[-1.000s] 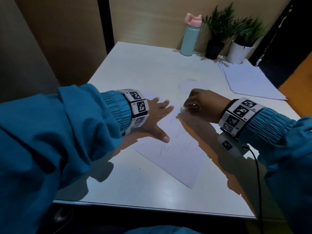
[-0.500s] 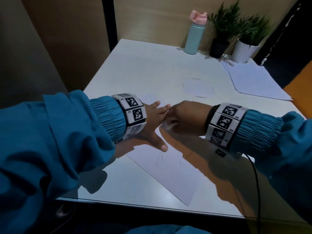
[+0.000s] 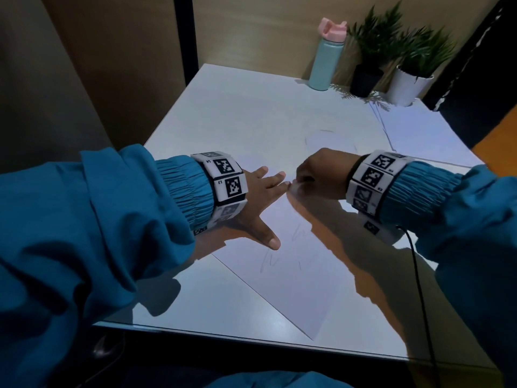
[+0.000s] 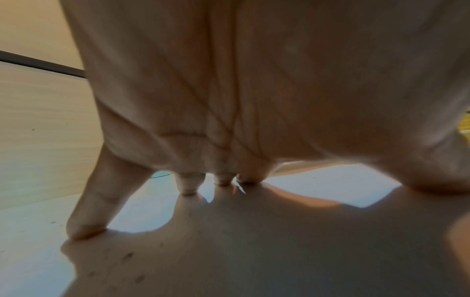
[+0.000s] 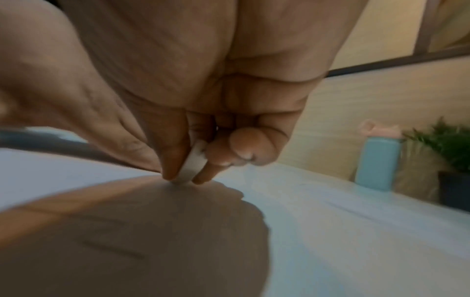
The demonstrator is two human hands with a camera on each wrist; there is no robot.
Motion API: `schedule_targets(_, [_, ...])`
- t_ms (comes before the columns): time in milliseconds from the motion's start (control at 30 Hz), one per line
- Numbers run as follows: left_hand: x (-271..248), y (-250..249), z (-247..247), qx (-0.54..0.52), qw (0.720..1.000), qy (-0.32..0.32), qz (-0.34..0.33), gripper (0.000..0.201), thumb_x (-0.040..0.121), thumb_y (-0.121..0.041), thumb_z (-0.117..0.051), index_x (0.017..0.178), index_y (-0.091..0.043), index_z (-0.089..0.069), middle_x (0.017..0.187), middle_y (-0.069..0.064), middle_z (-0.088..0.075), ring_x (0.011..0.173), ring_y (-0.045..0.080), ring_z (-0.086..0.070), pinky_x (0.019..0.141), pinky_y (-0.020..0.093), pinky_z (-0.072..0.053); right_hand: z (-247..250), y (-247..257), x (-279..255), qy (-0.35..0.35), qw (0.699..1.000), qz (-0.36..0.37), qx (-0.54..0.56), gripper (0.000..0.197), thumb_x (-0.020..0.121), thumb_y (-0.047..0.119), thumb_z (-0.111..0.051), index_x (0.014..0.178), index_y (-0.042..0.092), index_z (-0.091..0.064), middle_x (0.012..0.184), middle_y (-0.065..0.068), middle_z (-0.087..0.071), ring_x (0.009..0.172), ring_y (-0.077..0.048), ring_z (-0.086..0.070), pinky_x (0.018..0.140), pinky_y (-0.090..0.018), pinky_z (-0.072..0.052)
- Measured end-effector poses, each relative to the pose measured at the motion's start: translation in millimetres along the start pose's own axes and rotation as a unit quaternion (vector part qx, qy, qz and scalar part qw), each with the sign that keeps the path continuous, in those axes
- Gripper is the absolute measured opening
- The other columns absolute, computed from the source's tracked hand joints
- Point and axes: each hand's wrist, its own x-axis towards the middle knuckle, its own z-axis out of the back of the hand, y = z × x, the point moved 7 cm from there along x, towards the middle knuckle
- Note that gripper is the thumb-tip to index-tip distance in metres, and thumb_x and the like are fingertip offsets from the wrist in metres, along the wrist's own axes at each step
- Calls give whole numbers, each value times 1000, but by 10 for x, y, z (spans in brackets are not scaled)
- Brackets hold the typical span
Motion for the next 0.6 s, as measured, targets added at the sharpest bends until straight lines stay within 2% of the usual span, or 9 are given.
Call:
schedule_targets(100, [5, 4, 8, -4, 1000, 4, -4, 135, 56, -96, -42, 155, -25, 15, 164, -1, 17, 151, 31, 11, 118, 52, -8, -71, 243, -89, 2, 999, 35, -13, 31, 96, 33, -42, 100, 14, -66, 89, -2, -65, 91, -25, -63, 79, -29, -45])
schedule_targets(167, [1, -1, 8, -2, 1000, 10, -6, 136, 53, -97, -40, 154, -26, 17, 164, -1, 17, 150, 30, 13, 118, 52, -7, -140, 450, -222, 15, 997, 75, 7, 31, 96, 34, -41, 93, 14, -64, 85, -2, -62, 83, -23, -60, 82, -30, -48])
schedule_targets(200, [0, 1, 9, 1, 1000, 11, -3, 136, 53, -97, -39, 154, -26, 18, 164, -2, 18, 150, 30, 13, 118, 52, -7, -146, 440, -227, 24, 997, 74, 7, 32, 97, 35, -40, 90, 15, -63, 83, -2, -62, 81, -23, -59, 83, -31, -49])
schedule_targets(267, [-13, -1, 6, 4, 1000, 12, 3, 134, 58, -96, -42, 155, -24, 16, 164, -2, 18, 150, 29, 13, 118, 51, -7, -118, 225, -109, 31, 999, 36, -23, 36, 97, 37, -38, 94, 13, -65, 88, -3, -65, 88, -24, -62, 86, -34, -51])
schedule_targets(367, [-5, 2, 3, -9, 1000, 5, 6, 134, 58, -95, -45, 156, -24, 13, 164, -3, 18, 151, 28, 12, 119, 51, -6, -95, 42, -30, 0, 999, -21, -30, 36, 97, 33, -39, 95, 11, -67, 86, -4, -63, 90, -26, -64, 83, -33, -50])
schedule_targets(433, [-2, -9, 3, -14, 1000, 7, -2, 136, 53, -95, -43, 156, -25, 12, 164, -1, 16, 150, 31, 11, 118, 52, -7, -166, 253, -110, -1, 1000, 29, 11, 31, 96, 32, -41, 87, 15, -64, 81, -2, -64, 81, -22, -63, 80, -32, -50])
schedule_targets(500, [-4, -9, 2, -12, 1000, 16, -7, 134, 52, -95, -41, 156, -29, 12, 164, 0, 17, 150, 33, 12, 117, 55, -8, -258, 489, -257, 38, 993, 97, 56, 33, 96, 38, -43, 72, 20, -56, 70, 6, -57, 66, -9, -54, 71, -30, -45])
schedule_targets(533, [-9, -8, 10, -12, 1000, 17, -7, 132, 54, -95, -43, 155, -31, 12, 164, 0, 18, 150, 33, 13, 117, 55, -8, -272, 487, -273, 50, 991, 106, 57, 35, 96, 40, -43, 68, 22, -52, 66, 10, -52, 63, -6, -51, 69, -28, -41])
schedule_targets(600, [-24, -15, 21, -13, 1000, 10, -5, 128, 60, -92, -48, 155, -33, 14, 164, 0, 18, 150, 33, 12, 117, 55, -7, -251, 220, -136, 43, 996, 66, 31, 36, 97, 44, -43, 69, 23, -50, 65, 10, -49, 71, -14, -56, 72, -27, -39])
